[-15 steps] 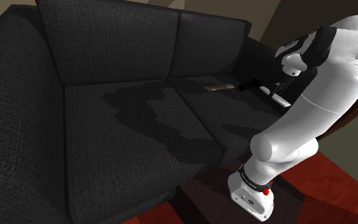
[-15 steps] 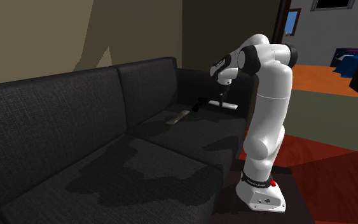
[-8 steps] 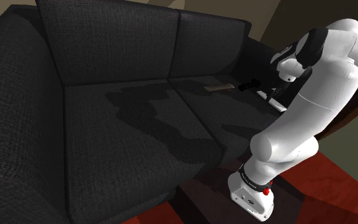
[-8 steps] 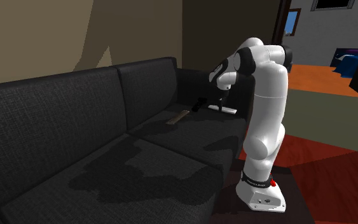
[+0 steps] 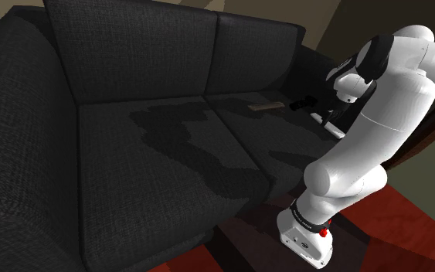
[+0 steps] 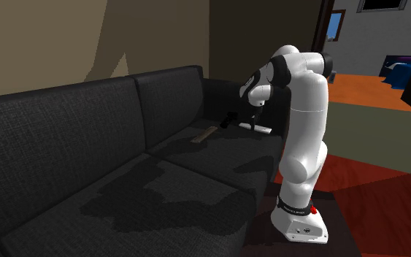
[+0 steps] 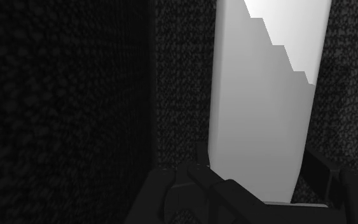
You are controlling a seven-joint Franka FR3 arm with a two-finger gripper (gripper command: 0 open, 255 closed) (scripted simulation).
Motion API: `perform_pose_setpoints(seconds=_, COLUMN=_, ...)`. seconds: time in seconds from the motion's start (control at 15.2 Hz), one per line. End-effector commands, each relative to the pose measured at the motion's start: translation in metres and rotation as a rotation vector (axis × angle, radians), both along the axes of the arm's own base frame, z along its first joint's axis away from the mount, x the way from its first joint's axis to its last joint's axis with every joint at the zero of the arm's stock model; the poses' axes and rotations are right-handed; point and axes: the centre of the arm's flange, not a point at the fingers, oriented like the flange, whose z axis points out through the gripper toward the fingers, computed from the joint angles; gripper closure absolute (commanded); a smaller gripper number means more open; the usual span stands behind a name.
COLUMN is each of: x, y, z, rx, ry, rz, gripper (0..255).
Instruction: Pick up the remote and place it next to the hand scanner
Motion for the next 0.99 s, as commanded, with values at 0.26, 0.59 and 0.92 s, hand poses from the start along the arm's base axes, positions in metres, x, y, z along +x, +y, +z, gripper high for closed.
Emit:
perform_pose_setpoints(seconds=0.26, x=0.000, y=0.000, z=0.000, rx=0.000, ry=0.000, rz=0.000, gripper=0)
perform_pose_setpoints(seconds=0.59, x=0.000, y=0.000, z=0.026, rx=0.000, ry=0.000, rz=0.000, gripper=0)
perform_pose_setpoints(seconds=0.92, x=0.000, y=0.001, z=0.050, rx=0.000, ry=0.000, rz=0.000, gripper=0)
